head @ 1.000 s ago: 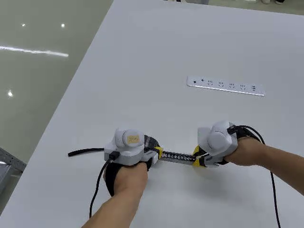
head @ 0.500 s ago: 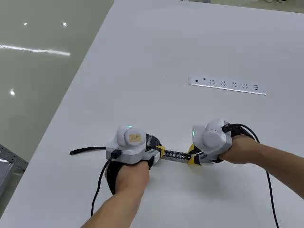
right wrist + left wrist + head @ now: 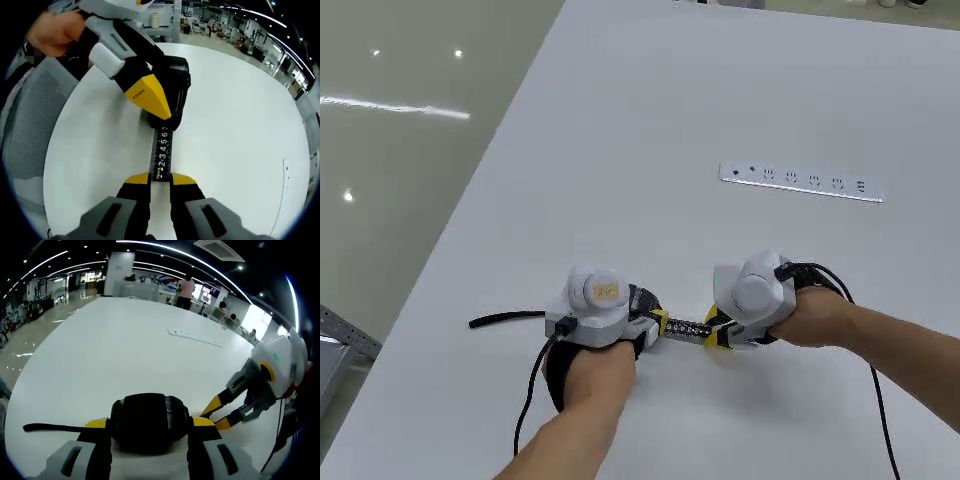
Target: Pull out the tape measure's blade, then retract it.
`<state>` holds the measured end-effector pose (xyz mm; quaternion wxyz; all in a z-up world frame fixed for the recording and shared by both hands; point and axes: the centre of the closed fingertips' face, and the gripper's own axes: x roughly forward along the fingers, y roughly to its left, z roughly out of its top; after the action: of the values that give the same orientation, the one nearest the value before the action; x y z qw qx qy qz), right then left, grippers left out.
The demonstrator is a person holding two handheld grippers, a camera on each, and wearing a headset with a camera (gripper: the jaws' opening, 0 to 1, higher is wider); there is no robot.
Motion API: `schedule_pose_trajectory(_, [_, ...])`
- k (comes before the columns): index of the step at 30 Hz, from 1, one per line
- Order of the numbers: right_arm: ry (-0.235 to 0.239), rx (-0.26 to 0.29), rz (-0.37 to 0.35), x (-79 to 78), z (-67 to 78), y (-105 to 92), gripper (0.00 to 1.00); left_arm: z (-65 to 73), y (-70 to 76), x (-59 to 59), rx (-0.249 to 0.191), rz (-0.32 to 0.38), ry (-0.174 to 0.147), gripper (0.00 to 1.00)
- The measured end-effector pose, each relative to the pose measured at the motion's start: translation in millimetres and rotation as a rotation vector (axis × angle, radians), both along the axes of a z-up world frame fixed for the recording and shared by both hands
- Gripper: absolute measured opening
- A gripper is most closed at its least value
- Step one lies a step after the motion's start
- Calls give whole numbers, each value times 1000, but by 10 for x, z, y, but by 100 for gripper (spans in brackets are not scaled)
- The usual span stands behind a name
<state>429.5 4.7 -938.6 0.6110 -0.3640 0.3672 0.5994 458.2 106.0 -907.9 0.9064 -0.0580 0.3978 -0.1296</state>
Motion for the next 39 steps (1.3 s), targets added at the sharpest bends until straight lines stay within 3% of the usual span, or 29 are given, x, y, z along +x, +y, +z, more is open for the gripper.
schedule_pose_trajectory(20, [1, 35, 0, 36, -11, 256, 14, -2, -3, 8, 4, -9, 0, 57])
schedule_pose_trajectory(39, [-24, 51, 4, 50, -26, 372, 14, 5, 0, -1, 3, -11, 0, 57])
